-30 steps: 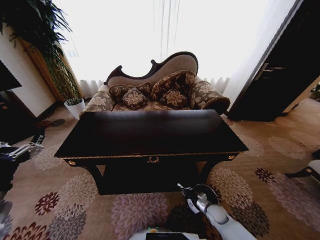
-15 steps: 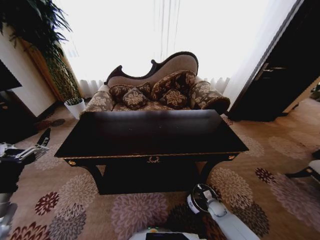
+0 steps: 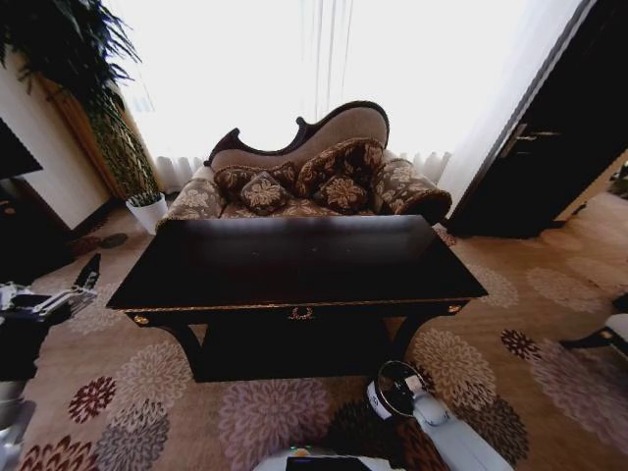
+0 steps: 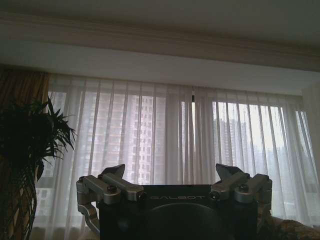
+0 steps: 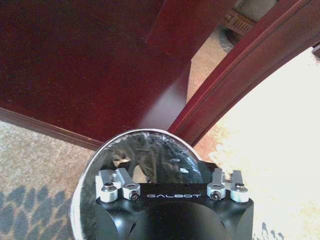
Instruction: Move to the front of the table and place the trash on the table into the trash bin.
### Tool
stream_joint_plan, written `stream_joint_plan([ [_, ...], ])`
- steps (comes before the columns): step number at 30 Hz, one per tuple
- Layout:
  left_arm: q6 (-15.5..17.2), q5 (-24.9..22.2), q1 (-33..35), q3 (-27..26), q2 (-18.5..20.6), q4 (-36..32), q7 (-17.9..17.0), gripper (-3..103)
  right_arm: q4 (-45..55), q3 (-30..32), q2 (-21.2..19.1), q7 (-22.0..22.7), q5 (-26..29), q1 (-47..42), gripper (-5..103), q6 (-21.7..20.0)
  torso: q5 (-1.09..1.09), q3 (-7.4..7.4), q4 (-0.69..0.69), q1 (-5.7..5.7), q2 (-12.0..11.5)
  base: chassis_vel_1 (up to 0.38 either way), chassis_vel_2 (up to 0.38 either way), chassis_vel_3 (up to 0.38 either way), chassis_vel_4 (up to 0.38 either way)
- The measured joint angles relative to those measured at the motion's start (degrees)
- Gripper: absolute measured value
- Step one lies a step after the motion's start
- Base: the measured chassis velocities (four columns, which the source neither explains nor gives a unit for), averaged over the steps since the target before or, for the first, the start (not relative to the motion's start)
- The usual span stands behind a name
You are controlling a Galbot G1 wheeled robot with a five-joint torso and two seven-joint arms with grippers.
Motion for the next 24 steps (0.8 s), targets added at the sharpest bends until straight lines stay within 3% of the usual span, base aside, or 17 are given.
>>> stream_joint_plan([
  [4, -0.2, 0.0, 0.0, 0.2, 0.0, -0.1, 0.0, 100, 4.8, 0.1, -1.1, -4.4, 0.5, -3.2, 91, 2.2, 0.00, 0.00, 0.01, 0.00, 0.0, 0.000, 0.000, 0.000, 0.000],
  [6, -0.3, -0.1, -0.1, 0.3, -0.1, -0.1, 0.0, 100, 7.5, 0.2, -1.8, -6.6, 0.1, -5.2, 96, 3.9, -0.02, 0.00, 0.00, 0.00, 0.0, 0.000, 0.000, 0.000, 0.000],
  [10, -0.6, -0.1, -0.3, 0.7, -0.2, -0.1, 0.0, 100, 15.2, 0.8, -2.6, -9.3, -0.1, -9.8, 100, 6.0, -0.01, 0.00, -0.01, 0.00, 0.0, 0.000, 0.000, 0.000, 0.000],
  [12, -0.7, -0.1, -0.8, 1.3, -0.2, 0.1, 0.0, 100, 23.8, 2.0, -2.8, -11.5, 0.0, -14.8, 100, 8.1, 0.00, -0.01, 0.00, 0.00, 0.0, 0.000, 0.000, 0.000, 0.000],
  [14, -0.7, -0.1, -0.9, 1.5, -0.3, 0.2, 0.0, 100, 25.1, 2.3, -2.8, -11.9, -0.3, -15.7, 100, 8.5, 0.00, -0.01, 0.00, 0.00, 0.0, 0.000, 0.000, 0.000, 0.000],
  [17, -0.7, 0.0, -2.0, 3.1, -0.4, 0.4, 0.0, 100, 34.9, 6.4, -2.5, -15.5, -2.8, -24.0, 100, 10.4, 0.00, -0.01, -0.01, 0.00, 0.0, 0.000, 0.000, 0.000, 0.000],
  [24, -0.7, 1.1, -3.4, 5.9, -0.4, 0.8, 0.0, 100, 50.0, 14.8, 1.2, -18.2, -2.9, -33.5, 100, 10.6, -0.01, -0.01, 0.00, -0.01, 0.0, 0.000, 0.000, 0.000, 0.000],
])
